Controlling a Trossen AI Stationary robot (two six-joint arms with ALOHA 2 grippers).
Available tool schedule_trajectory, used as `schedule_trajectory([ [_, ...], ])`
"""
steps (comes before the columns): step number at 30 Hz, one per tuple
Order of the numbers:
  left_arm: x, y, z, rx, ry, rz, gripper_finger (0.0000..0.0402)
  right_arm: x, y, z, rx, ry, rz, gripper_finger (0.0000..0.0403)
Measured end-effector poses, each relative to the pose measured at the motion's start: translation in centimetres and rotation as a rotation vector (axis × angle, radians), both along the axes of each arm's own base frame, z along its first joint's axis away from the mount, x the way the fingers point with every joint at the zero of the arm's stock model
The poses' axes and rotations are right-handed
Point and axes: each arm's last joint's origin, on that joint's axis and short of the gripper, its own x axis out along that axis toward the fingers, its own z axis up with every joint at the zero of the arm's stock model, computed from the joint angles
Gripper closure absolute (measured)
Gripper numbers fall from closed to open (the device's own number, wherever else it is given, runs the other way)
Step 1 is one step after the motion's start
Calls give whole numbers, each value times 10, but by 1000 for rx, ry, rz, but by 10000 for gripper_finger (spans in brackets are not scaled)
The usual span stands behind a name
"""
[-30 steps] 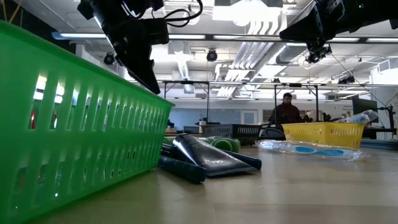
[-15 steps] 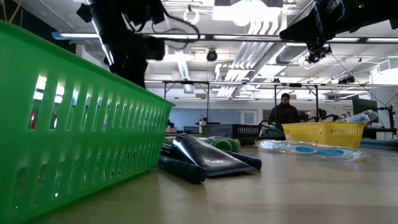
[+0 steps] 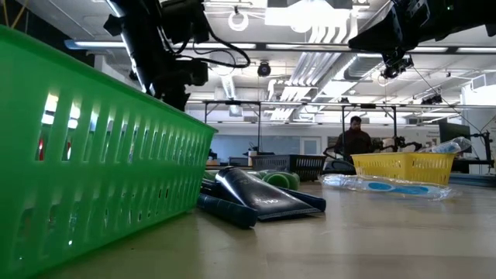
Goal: Pick & Place Travel size toiletries
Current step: Put the shampoo into the black bin
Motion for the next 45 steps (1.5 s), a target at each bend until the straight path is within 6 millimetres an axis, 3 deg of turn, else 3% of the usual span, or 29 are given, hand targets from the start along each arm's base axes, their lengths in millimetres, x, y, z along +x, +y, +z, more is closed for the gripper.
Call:
schedule_trajectory([
  [15,3,0,-3,-26,-19,42,250,0,0,0,-4,3,1,399],
  [27,2,8,-19,-8,90,115,134,-1,0,-3,-3,29,1,399],
  [34,-11,19,-23,-48,184,233,130,-1,0,-4,-2,42,1,399],
  [45,-19,25,-25,-200,248,208,130,-1,0,-4,-2,43,0,399],
])
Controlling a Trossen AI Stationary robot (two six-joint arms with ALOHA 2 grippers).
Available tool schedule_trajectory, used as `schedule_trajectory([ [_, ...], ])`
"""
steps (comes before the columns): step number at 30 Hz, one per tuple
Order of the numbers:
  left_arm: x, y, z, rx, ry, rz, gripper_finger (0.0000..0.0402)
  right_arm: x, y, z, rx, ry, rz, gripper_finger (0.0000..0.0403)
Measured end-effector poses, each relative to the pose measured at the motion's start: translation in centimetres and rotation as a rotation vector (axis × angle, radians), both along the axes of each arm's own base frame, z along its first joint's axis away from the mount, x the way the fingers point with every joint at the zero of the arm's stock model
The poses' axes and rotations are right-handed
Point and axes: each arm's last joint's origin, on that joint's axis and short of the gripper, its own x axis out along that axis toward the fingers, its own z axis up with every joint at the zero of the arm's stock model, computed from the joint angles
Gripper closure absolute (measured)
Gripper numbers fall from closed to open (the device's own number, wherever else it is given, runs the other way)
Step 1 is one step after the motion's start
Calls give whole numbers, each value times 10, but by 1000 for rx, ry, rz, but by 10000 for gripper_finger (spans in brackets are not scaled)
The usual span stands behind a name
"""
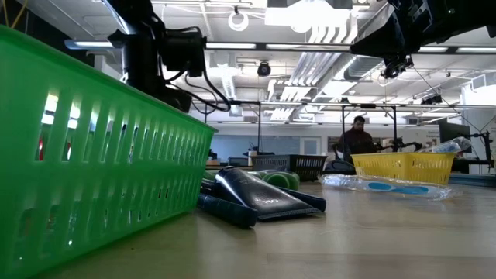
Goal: Pick & Place Travel size toiletries
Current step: Put the shampoo into the black bin
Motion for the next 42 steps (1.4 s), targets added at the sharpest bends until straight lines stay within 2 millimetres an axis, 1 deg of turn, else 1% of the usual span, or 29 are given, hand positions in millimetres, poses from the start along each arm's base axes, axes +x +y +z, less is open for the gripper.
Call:
schedule_trajectory([
  [7,-11,-3,-2,-51,107,17,130,0,0,0,0,0,0,399],
  [13,-9,-4,-2,-74,84,24,130,0,0,0,1,1,-1,399],
  [17,-10,-6,-13,-129,37,32,130,0,0,0,1,1,-1,399],
  [23,-23,-9,-30,-164,94,85,130,0,0,1,1,-1,-1,399],
  [26,-26,-10,-35,-163,96,93,130,0,0,1,1,-1,-1,399],
  [31,-25,-9,-36,-157,80,89,130,0,0,1,17,-4,-5,399],
  [37,-27,-9,-36,-111,104,2,130,0,0,1,22,-5,-5,399],
  [42,-27,-9,-36,-95,108,-6,130,0,0,1,23,-5,-6,399],
])
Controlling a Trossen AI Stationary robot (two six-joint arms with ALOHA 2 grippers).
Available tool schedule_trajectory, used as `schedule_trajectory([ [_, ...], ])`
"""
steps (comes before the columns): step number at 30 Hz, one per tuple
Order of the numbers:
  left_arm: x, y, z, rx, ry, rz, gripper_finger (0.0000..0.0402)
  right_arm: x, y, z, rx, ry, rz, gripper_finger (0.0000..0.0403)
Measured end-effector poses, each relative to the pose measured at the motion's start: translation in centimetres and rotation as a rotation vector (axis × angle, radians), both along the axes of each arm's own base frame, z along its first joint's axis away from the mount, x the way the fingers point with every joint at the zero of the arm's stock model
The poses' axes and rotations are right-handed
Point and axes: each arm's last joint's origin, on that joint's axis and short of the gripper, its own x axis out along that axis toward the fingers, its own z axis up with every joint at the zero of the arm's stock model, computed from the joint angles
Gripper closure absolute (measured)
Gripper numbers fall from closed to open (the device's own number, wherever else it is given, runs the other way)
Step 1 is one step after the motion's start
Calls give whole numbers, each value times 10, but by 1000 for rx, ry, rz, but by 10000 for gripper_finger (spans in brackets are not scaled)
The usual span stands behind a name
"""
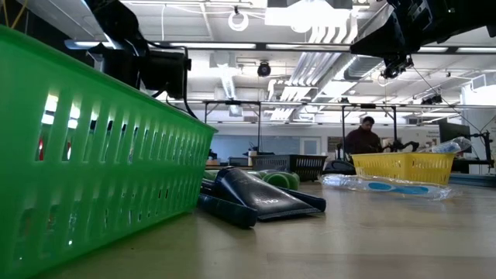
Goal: Pick & Place Travel size toiletries
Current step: Put the shampoo into the black bin
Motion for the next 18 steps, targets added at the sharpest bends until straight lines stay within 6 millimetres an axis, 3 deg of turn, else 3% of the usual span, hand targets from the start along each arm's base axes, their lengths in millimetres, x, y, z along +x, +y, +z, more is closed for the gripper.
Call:
schedule_trajectory([
  [11,0,0,0,10,7,-21,130,0,0,0,0,0,0,399],
  [18,-2,1,5,21,28,-189,130,0,0,0,-2,0,1,399],
])
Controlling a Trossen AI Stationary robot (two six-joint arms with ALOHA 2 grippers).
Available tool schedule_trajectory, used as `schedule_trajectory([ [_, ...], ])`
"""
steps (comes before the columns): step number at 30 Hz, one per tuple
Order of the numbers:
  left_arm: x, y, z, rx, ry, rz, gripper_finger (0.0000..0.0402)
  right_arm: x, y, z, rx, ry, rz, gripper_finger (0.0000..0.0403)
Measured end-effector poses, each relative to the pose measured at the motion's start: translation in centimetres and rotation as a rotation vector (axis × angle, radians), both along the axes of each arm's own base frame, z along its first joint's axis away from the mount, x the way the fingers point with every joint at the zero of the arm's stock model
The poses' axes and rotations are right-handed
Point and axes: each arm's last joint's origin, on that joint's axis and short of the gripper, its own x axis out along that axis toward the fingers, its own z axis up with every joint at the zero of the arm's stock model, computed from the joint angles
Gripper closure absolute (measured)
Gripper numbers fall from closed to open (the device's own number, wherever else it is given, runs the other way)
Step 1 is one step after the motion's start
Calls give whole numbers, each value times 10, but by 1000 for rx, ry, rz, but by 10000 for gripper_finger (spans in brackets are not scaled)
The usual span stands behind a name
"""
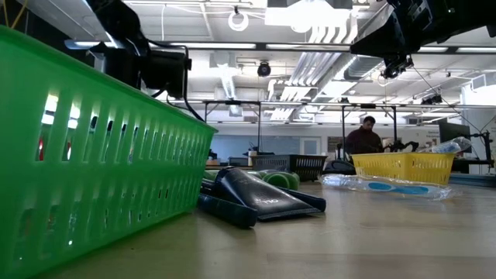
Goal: Pick & Place Travel size toiletries
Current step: Put the shampoo into the black bin
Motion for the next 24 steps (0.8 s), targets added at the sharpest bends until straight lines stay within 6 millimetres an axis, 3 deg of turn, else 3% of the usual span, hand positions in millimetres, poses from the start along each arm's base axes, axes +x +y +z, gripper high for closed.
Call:
schedule_trajectory([
  [15,7,3,10,60,-1,-290,130,0,0,0,-2,0,0,399],
  [24,3,8,11,239,95,-305,130,0,0,0,1,0,-1,399],
])
